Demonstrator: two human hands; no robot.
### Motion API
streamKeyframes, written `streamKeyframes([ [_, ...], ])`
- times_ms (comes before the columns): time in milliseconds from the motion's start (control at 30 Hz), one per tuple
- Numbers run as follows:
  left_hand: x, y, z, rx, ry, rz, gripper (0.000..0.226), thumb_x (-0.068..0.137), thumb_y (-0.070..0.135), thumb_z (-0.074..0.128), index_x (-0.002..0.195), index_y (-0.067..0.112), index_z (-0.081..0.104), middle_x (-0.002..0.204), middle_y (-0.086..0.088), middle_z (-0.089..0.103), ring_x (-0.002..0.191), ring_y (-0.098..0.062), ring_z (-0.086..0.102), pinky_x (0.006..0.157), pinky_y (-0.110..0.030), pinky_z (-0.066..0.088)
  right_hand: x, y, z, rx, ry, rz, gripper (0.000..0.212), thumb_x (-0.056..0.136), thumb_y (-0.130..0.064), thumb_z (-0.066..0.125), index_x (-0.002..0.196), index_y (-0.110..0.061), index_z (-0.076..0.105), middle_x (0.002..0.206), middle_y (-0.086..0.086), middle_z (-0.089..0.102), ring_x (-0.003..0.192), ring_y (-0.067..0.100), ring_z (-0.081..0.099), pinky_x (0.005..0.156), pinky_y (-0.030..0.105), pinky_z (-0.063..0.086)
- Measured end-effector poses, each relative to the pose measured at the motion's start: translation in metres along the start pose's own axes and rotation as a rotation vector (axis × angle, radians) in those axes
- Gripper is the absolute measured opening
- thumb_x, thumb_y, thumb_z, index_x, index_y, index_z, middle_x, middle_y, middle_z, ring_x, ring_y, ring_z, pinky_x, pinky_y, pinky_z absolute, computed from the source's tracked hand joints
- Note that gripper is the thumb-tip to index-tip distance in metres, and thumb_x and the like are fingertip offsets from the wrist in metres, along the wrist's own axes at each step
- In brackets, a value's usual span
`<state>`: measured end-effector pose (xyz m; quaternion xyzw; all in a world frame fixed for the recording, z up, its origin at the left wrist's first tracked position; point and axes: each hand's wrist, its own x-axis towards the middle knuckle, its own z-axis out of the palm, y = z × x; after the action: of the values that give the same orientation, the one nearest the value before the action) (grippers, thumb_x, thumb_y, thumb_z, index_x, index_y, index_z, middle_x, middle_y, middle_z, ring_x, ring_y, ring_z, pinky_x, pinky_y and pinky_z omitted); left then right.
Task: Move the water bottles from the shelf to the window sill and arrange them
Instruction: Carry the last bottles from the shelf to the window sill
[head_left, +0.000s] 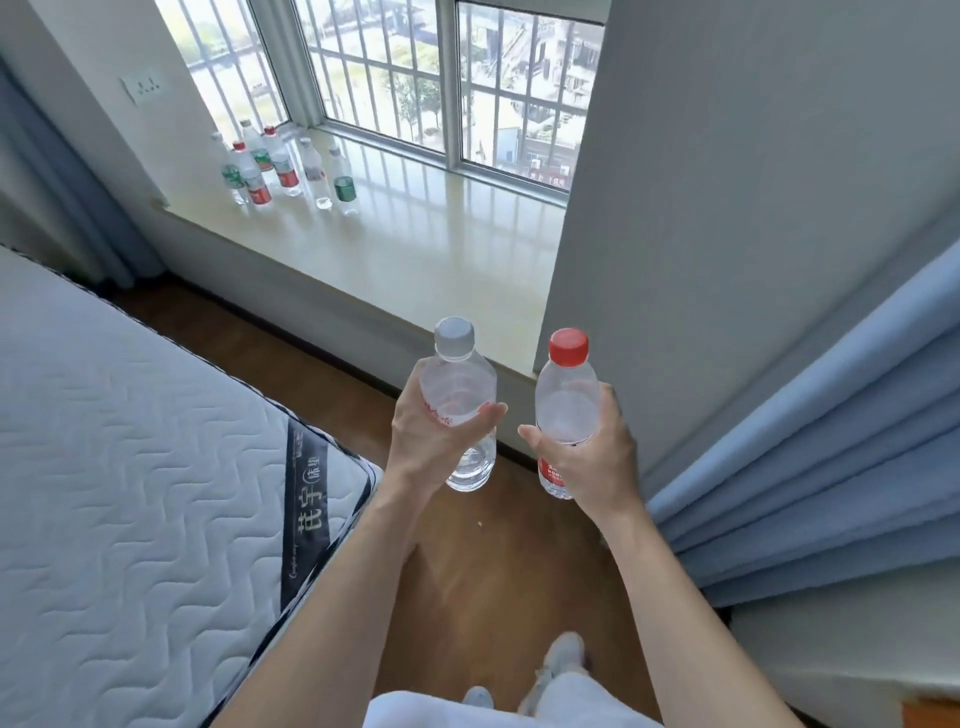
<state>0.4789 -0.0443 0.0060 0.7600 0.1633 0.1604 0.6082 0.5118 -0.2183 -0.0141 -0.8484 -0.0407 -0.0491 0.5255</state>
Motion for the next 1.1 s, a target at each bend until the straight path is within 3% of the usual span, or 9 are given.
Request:
streamKeyframes([
  [167, 0.054, -0.015, -0.009, 0.025, 0.099, -0.006, 0.053, 0.066, 0.022, 0.091, 0.098, 0.044, 0.055, 0.091, 0.022, 0.065, 0.088, 0.010, 0.062, 0.073, -0.007, 0.047, 0.065, 0.001, 0.043, -0.028, -0.086, -0.071, 0.078, 0.065, -0.048, 0.089, 0.128, -0.023, 0.050, 0.111, -0.006, 0.058, 0.100, 0.015, 0.056, 0.088, 0.041, 0.057],
  [333, 0.121, -0.021, -0.013, 0.071, 0.227, -0.003, 0.057, 0.068, 0.025, 0.090, 0.100, 0.047, 0.049, 0.093, 0.025, 0.061, 0.089, 0.018, 0.058, 0.071, -0.003, 0.046, 0.144, -0.010, 0.085, 0.043, -0.189, -0.143, 0.073, 0.066, -0.045, 0.089, 0.125, -0.026, 0.049, 0.098, -0.026, 0.050, 0.088, -0.004, 0.057, 0.075, 0.021, 0.050],
  [467, 0.185, -0.020, -0.013, 0.113, 0.361, -0.011, 0.058, 0.067, 0.027, 0.090, 0.104, 0.045, 0.049, 0.100, 0.022, 0.061, 0.094, 0.013, 0.059, 0.074, -0.006, 0.048, 0.219, -0.022, 0.115, 0.077, -0.312, -0.171, 0.064, 0.067, -0.043, 0.089, 0.115, -0.028, 0.050, 0.102, -0.010, 0.060, 0.091, 0.016, 0.060, 0.078, 0.033, 0.053],
  [567, 0.223, -0.021, -0.014, 0.127, 0.464, -0.027, 0.059, 0.065, 0.026, 0.091, 0.108, 0.038, 0.053, 0.100, 0.016, 0.064, 0.096, 0.001, 0.062, 0.081, -0.016, 0.052, 0.271, -0.031, 0.133, 0.102, -0.401, -0.186, 0.059, 0.067, -0.038, 0.089, 0.110, -0.029, 0.050, 0.097, -0.014, 0.062, 0.090, 0.018, 0.062, 0.077, 0.036, 0.054],
  [767, 0.273, -0.022, -0.025, 0.149, 0.599, -0.082, 0.067, 0.065, 0.033, 0.090, 0.120, 0.027, 0.052, 0.108, 0.008, 0.063, 0.105, -0.014, 0.062, 0.089, -0.032, 0.054, 0.340, -0.053, 0.178, 0.126, -0.495, -0.268, 0.061, 0.069, -0.036, 0.089, 0.113, -0.019, 0.050, 0.101, -0.003, 0.060, 0.090, 0.019, 0.058, 0.064, 0.010, 0.038],
  [967, 0.301, -0.031, -0.047, 0.182, 0.747, -0.134, 0.064, 0.067, 0.023, 0.090, 0.118, 0.026, 0.051, 0.108, 0.008, 0.061, 0.102, -0.014, 0.059, 0.086, -0.023, 0.050, 0.367, -0.066, 0.230, 0.144, -0.625, -0.289, 0.060, 0.067, -0.037, 0.090, 0.110, -0.021, 0.051, 0.096, -0.008, 0.060, 0.086, 0.015, 0.058, 0.065, 0.009, 0.041],
  [1033, 0.311, -0.040, -0.057, 0.167, 0.773, -0.143, 0.064, 0.067, 0.026, 0.090, 0.118, 0.026, 0.051, 0.110, 0.007, 0.061, 0.104, -0.013, 0.060, 0.085, -0.021, 0.049, 0.372, -0.070, 0.249, 0.144, -0.666, -0.294, 0.058, 0.067, -0.038, 0.090, 0.107, -0.024, 0.050, 0.092, -0.014, 0.059, 0.084, 0.010, 0.059, 0.068, 0.017, 0.044],
  [1100, 0.322, -0.047, -0.067, 0.148, 0.806, -0.160, 0.069, 0.064, 0.036, 0.087, 0.121, 0.023, 0.053, 0.113, 0.003, 0.062, 0.106, -0.013, 0.060, 0.085, -0.019, 0.050, 0.379, -0.075, 0.267, 0.138, -0.702, -0.304, 0.057, 0.067, -0.038, 0.089, 0.106, -0.026, 0.049, 0.090, -0.018, 0.058, 0.084, 0.001, 0.060, 0.067, 0.013, 0.044],
])
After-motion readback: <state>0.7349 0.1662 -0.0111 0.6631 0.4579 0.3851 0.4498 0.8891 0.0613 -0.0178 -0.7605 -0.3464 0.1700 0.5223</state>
